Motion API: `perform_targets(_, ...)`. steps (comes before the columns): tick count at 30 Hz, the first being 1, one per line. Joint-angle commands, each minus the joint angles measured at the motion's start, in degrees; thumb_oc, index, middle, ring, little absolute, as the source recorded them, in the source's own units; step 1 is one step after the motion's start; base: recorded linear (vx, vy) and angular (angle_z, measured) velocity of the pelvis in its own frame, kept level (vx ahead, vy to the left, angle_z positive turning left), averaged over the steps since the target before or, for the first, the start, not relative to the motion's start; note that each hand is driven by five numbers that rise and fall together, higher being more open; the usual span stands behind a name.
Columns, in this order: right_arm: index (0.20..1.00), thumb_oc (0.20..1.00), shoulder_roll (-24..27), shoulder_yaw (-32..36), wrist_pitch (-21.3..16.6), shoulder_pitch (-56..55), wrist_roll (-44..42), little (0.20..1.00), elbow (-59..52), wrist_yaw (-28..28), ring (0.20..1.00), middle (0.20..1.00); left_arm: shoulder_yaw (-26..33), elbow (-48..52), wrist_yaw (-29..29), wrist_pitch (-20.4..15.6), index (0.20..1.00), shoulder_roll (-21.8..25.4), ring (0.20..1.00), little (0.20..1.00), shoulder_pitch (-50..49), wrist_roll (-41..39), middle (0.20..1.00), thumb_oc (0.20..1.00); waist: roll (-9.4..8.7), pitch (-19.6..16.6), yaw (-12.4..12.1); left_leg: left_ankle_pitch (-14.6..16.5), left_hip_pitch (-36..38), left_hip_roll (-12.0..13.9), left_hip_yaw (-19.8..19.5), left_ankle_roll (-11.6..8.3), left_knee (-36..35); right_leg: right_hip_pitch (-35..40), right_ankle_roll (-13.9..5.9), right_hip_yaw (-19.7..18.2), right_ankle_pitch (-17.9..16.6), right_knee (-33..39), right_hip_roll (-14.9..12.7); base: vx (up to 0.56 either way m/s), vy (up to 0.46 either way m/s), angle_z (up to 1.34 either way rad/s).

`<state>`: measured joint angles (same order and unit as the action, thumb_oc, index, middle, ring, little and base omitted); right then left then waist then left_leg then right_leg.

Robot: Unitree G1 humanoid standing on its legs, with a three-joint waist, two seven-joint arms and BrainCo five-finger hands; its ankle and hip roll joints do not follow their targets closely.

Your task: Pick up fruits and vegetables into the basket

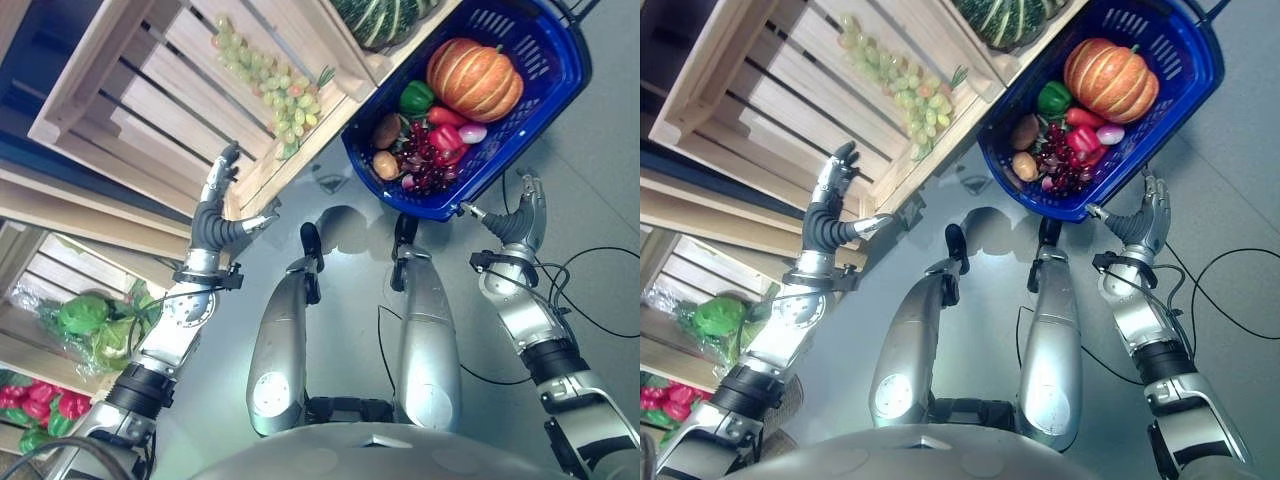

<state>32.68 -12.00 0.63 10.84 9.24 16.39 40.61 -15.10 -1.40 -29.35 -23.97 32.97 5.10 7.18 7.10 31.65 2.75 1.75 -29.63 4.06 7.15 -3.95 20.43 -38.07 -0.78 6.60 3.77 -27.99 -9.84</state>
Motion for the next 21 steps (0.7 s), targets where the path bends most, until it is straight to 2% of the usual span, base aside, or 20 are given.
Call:
perform_targets(1, 1.0, 1.0, 2.0, 1.1, -3.1, -3.3, 2.2, 1.0, -5.5, -2.4, 1.0, 1.0, 3.6, 5.3, -11.7, 5.4, 1.0, 4.5, 1.0, 1.0, -0.9, 18.2, 1.0, 1.0, -0.61, -1.9, 1.5, 1.7, 0.9, -0.7, 0.5, 1.88, -1.6, 3.3, -3.91, 0.4, 3.9, -0.1, 0.8, 0.02, 0.028, -0.09)
perform_targets(3, 1.0, 1.0, 3.0, 1.3, -3.8, -4.5, 2.3, 1.0, -6.7, -3.9, 1.0, 1.0, 4.8, 6.2, -14.3, 9.1, 1.0, 6.2, 1.0, 1.0, 0.3, 25.8, 1.0, 1.0, -0.6, -1.9, 2.3, 1.8, 2.0, -0.5, 0.9, 1.61, -1.5, 4.3, -4.12, 0.1, 4.2, -0.1, 0.5, 0.03, 0.06, -0.14)
perform_targets(4, 1.0, 1.0, 3.5, 1.4, -4.0, -5.3, 2.7, 1.0, -7.8, -4.8, 1.0, 1.0, 4.9, 6.3, -15.9, 12.9, 1.0, 7.4, 1.0, 1.0, 1.7, 32.2, 1.0, 1.0, -0.44, -1.9, 3.0, 1.9, 2.6, -0.5, 1.2, 1.42, -1.5, 4.7, -4.29, -0.1, 4.3, -0.2, 0.3, 0.03, 0.096, -0.14)
perform_targets(10, 1.0, 1.0, 7.2, 1.3, -3.6, -6.6, 3.8, 1.0, -11.9, -7.1, 1.0, 1.0, 1.1, 0.3, -12.9, 22.6, 1.0, 14.7, 1.0, 1.0, 8.8, 39.6, 1.0, 1.0, 0.55, -1.9, 6.3, 1.8, 3.7, -0.4, 2.9, 0.64, -1.1, 4.5, -4.8, -1.9, 4.4, -0.6, -0.2, 0.04, 0.124, -0.11)
perform_targets(15, 1.0, 1.0, 10.0, 2.4, -3.1, -7.4, 4.0, 1.0, -14.6, -8.1, 1.0, 1.0, -2.5, -5.2, -12.8, 27.1, 1.0, 19.3, 1.0, 1.0, 12.0, 45.1, 1.0, 1.0, 1.12, -1.9, 8.1, 1.8, 3.7, -0.3, 4.3, 0.24, -0.8, 3.5, -4.97, -3.2, 4.3, -0.9, -0.2, 0.04, 0.126, -0.18)
perform_targets(17, 1.0, 1.0, 12.1, 3.4, -4.0, -8.1, 4.4, 1.0, -15.8, -9.0, 1.0, 1.0, -5.5, -9.3, -12.3, 27.7, 1.0, 22.8, 1.0, 1.0, 13.7, 44.6, 1.0, 1.0, 1.73, -1.9, 9.8, 1.9, 3.6, -0.2, 5.3, -0.03, -0.6, 2.8, -5.06, -4.3, 4.3, -0.8, -0.2, 0.07, 0.177, -0.28)
perform_targets(21, 1.0, 1.0, 14.2, 4.3, -4.9, -8.9, 4.3, 1.0, -17.1, -9.3, 1.0, 1.0, -10.5, -14.9, -10.7, 28.3, 1.0, 24.1, 1.0, 1.0, 16.8, 43.7, 1.0, 1.0, 2.45, -1.9, 11.5, 2.0, 3.2, -0.2, 6.6, -0.37, -0.3, 1.6, -5.31, -5.7, 4.1, -0.7, -0.2, 0.05, 0.138, -0.21)
